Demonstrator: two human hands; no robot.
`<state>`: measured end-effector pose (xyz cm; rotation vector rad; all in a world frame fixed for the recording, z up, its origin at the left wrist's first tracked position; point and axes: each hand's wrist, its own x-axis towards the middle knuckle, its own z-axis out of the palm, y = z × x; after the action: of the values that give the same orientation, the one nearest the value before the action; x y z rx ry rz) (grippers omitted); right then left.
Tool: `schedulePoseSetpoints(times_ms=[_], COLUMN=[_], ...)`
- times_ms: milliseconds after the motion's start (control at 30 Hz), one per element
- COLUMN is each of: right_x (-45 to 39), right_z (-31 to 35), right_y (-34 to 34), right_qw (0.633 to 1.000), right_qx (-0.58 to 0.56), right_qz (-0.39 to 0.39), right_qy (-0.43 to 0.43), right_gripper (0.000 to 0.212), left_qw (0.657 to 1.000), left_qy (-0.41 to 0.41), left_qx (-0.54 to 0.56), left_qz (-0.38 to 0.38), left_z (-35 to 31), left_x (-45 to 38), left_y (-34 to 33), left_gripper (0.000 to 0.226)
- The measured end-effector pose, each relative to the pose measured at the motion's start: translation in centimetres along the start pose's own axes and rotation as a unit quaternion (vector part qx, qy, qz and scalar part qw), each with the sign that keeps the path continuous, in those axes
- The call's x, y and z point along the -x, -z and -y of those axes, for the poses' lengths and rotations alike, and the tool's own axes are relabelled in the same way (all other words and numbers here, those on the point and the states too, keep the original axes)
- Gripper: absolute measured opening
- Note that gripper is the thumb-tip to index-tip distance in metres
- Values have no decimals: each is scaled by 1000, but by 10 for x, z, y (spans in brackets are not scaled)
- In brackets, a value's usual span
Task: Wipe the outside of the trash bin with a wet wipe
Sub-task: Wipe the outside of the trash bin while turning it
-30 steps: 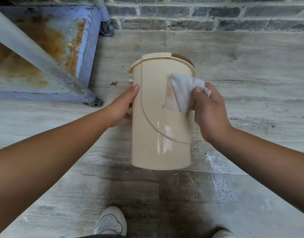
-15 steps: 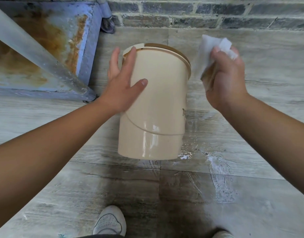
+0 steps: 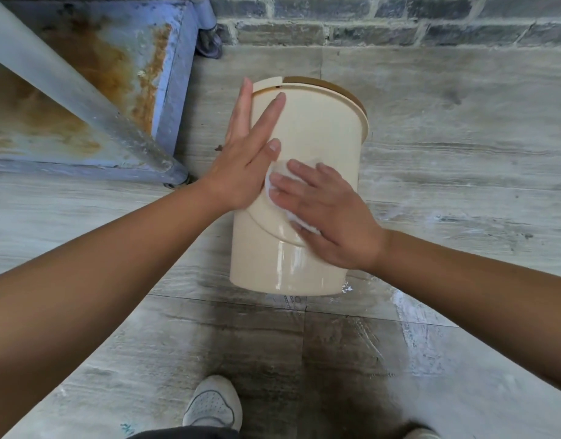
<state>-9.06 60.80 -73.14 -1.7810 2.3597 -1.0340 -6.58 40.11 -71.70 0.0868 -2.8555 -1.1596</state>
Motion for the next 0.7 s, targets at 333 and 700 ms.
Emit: schedulePoseSetpoints(times_ms=[333,700], right_x=[58,41], right_z=[43,24], right_y=[-20,26], right_qw=[980,664], right_qx=[-35,-578], right_qz=[131,-174], right_qy=[146,-441], right_gripper=[39,42], left_qw=[998,965], left_qy=[65,233], left_qx=[24,82], left_qz=[8,-93], left_z=[19,33], left_x=[9,16], left_y=[9,29], left_gripper=[58,80])
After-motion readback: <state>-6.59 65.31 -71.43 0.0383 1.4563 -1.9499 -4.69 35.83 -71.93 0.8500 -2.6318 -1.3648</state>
